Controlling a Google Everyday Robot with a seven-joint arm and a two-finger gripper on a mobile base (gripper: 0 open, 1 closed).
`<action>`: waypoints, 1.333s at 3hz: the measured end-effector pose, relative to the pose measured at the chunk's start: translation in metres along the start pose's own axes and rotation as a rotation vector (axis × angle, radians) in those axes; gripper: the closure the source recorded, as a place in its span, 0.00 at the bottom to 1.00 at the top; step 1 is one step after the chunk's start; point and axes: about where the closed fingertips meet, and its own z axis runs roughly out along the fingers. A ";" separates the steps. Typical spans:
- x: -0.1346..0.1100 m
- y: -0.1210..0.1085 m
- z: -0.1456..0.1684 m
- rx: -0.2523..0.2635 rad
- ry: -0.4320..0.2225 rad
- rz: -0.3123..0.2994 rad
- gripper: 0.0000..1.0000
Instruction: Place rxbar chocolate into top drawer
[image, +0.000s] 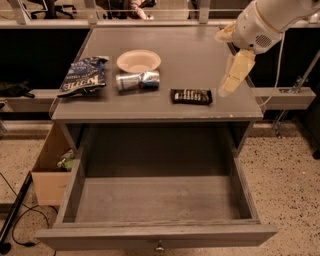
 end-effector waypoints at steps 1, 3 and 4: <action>0.009 -0.016 0.020 -0.038 -0.070 0.051 0.00; 0.016 -0.015 0.038 -0.041 -0.086 0.091 0.00; 0.029 -0.006 0.058 -0.056 -0.099 0.142 0.00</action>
Offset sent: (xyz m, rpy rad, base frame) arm 0.0166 -0.0017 -0.0133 0.0656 0.0444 -0.0058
